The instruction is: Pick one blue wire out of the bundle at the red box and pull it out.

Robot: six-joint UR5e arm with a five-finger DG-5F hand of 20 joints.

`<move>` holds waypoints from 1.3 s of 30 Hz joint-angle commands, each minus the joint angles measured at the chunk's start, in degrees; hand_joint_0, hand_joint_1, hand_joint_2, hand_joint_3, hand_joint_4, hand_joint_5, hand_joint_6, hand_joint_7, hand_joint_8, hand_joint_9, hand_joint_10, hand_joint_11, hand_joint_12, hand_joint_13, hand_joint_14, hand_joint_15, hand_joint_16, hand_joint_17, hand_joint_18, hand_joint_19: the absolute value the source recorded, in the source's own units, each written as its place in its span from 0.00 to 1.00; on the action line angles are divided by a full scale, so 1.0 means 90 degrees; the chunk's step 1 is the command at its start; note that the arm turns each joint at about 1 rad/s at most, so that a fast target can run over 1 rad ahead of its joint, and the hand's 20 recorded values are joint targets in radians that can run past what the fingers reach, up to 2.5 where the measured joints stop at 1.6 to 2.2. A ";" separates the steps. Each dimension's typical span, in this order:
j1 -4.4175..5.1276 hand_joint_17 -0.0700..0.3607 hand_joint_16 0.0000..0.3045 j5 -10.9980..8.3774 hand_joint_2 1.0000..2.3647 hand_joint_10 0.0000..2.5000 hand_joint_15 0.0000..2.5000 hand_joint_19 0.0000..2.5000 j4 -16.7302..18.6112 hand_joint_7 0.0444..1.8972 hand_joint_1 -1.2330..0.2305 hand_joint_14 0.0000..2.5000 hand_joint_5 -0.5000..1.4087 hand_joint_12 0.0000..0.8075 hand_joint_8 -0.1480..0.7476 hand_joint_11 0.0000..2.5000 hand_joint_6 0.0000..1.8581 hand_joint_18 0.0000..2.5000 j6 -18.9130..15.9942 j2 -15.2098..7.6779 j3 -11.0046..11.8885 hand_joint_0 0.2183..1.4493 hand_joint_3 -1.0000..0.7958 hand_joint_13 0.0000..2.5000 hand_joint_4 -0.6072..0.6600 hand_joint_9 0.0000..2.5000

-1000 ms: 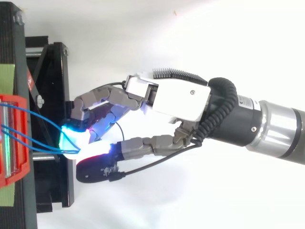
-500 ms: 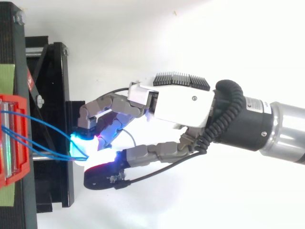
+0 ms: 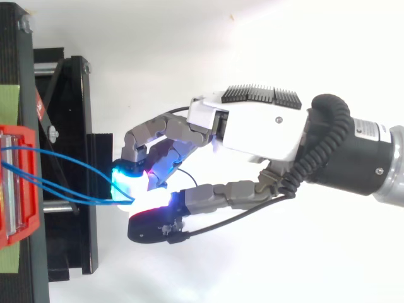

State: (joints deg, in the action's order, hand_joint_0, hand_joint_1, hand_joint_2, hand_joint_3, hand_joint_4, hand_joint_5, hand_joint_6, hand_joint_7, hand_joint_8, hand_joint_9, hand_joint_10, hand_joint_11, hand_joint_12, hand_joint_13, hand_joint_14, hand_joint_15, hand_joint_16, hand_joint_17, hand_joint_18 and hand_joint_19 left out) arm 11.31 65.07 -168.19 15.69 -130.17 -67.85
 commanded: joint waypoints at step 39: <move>0.0042 0.50 0.21 -0.0257 0.01 0.01 0.23 0.31 -0.0521 0.51 0.29 0.01 0.21 0.48 0.45 0.32 0.49 0.31 0.0044 0.0381 0.0000 0.32 0.56 0.37 0.44 0.52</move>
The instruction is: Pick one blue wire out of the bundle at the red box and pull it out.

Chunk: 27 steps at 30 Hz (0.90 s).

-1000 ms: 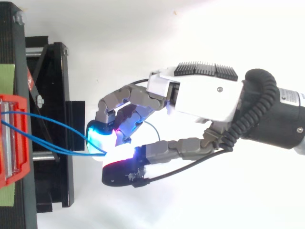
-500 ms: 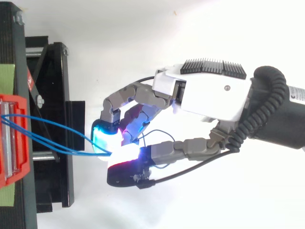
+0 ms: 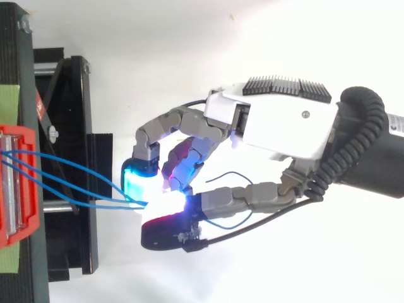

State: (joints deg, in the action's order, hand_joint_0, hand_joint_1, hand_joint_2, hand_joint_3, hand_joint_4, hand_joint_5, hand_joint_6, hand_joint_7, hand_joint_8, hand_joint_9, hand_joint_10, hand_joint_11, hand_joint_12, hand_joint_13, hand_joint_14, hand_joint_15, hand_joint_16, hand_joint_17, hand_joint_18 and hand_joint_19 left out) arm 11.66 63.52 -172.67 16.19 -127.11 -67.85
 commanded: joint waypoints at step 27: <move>0.0013 0.55 0.25 -0.0163 0.00 0.01 0.19 0.30 -0.0101 0.60 0.34 0.01 0.23 0.50 0.43 0.18 0.45 0.33 -0.0177 0.0051 0.0000 0.29 0.54 0.37 0.45 0.51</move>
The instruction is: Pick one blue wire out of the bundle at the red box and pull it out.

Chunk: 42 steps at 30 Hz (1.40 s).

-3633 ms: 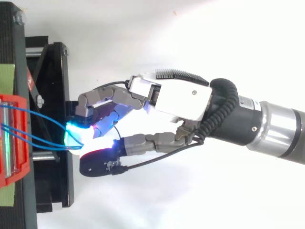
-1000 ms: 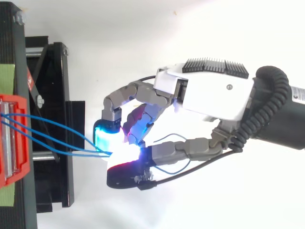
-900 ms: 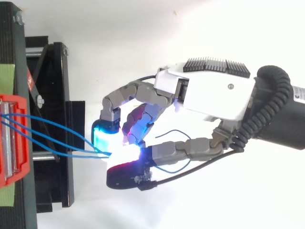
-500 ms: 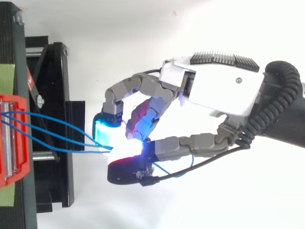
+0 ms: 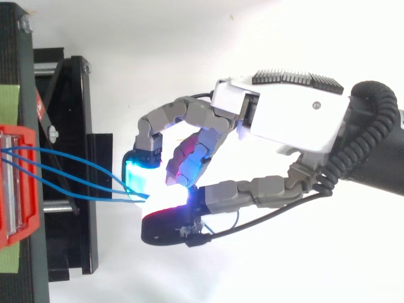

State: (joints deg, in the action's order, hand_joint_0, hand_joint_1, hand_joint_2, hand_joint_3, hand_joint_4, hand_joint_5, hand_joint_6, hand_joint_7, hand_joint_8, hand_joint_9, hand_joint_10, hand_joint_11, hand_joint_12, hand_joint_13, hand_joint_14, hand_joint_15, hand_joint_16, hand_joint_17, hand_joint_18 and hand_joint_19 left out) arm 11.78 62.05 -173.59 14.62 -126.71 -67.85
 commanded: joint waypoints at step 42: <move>-0.0020 0.53 0.23 0.0000 0.01 0.01 0.16 0.30 -0.0117 0.60 0.34 0.01 0.25 0.46 0.39 0.14 0.40 0.31 -0.0013 -0.0003 0.0000 0.28 0.49 0.35 0.50 0.51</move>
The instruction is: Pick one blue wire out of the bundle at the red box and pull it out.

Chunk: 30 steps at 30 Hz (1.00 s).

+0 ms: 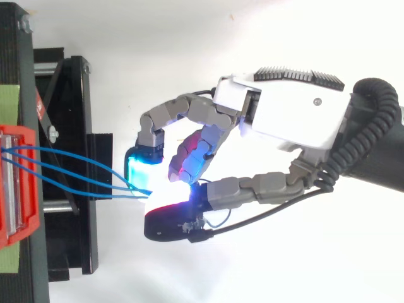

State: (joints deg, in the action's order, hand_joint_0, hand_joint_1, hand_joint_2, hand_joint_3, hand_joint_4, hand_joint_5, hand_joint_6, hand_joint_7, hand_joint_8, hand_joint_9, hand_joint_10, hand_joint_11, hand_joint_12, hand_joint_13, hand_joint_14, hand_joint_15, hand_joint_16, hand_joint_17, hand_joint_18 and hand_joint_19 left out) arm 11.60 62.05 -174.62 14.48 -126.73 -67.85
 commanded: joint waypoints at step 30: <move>0.0000 0.54 0.24 0.0000 0.00 0.01 0.17 0.29 -0.0002 0.52 0.30 0.01 0.21 0.50 0.43 0.17 0.48 0.31 0.0012 -0.0001 -0.0010 0.32 0.58 0.33 0.38 0.48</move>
State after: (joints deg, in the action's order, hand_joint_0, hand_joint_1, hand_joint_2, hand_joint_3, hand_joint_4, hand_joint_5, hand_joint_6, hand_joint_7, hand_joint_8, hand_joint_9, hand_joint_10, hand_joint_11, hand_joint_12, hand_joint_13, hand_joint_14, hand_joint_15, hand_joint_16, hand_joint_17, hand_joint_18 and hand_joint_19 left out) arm 11.60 62.05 -174.63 14.58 -126.73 -67.86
